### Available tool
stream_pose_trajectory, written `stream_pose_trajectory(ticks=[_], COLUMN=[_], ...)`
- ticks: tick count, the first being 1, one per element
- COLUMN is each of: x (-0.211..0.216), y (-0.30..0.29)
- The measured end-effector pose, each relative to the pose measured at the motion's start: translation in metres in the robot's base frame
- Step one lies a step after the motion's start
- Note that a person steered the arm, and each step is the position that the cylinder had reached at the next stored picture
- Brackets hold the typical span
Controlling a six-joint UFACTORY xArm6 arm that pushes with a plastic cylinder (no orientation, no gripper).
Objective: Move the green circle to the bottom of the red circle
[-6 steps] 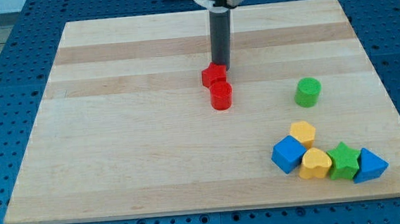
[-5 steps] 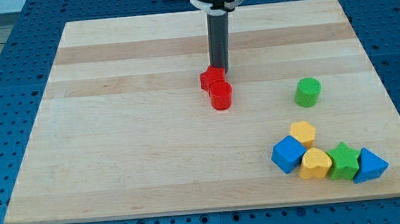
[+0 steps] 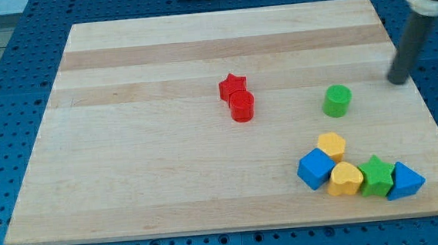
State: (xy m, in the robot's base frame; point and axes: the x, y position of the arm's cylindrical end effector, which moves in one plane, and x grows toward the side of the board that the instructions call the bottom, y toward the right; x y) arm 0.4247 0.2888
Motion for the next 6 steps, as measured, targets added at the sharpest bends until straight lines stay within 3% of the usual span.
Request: stream_pose_trajectory(ticks=[2,4,6], x=[0.017,0.061,-0.007], y=[-0.012,-0.029,-0.136])
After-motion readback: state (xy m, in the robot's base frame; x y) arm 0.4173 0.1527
